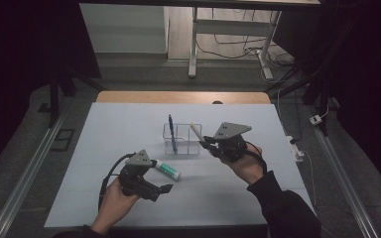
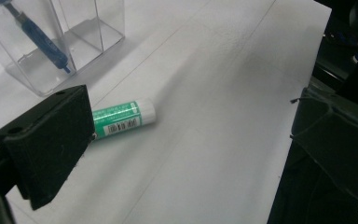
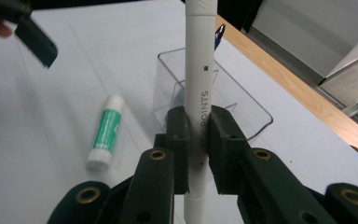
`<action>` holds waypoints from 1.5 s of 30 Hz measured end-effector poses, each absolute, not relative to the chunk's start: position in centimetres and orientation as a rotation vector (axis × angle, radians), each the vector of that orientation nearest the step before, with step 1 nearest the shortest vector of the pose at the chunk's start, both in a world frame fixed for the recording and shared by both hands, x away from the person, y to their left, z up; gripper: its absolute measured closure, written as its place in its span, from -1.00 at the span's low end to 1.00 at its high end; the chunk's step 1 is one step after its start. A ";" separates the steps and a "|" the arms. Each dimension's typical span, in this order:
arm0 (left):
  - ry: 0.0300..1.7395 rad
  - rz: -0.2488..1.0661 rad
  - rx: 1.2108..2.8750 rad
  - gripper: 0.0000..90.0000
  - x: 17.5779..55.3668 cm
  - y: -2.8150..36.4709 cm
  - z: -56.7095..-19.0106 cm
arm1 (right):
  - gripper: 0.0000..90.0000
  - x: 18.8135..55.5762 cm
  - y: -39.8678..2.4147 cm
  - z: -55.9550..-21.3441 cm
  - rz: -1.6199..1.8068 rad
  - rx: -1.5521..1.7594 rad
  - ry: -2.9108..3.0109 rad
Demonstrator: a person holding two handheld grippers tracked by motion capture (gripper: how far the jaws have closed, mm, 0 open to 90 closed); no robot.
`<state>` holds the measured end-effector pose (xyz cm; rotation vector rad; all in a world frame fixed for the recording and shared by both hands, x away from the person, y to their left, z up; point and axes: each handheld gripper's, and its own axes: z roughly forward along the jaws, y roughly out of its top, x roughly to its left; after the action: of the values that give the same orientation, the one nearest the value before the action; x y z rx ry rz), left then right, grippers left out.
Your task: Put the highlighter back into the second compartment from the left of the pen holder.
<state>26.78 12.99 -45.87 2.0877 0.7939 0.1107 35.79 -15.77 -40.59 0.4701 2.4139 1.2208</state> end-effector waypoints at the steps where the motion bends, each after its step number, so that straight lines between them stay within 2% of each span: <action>1: 0.796 0.110 2.087 -1.00 26.7 13.1 -45.9 | 0.75 35.9 -15.7 -40.6 1.229 0.477 2.410; 19: 0.819 0.105 2.079 -1.00 25.7 13.8 -46.4 | 0.75 39.0 -13.6 -41.0 1.421 0.652 2.359; 45: 0.873 0.114 2.051 -1.00 25.2 15.1 -46.8 | 0.74 42.6 -10.1 -42.8 1.509 0.773 2.282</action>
<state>25.20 15.13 -46.83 2.0512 0.8729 0.1140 42.59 -10.08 -42.82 0.7729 2.2822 1.5090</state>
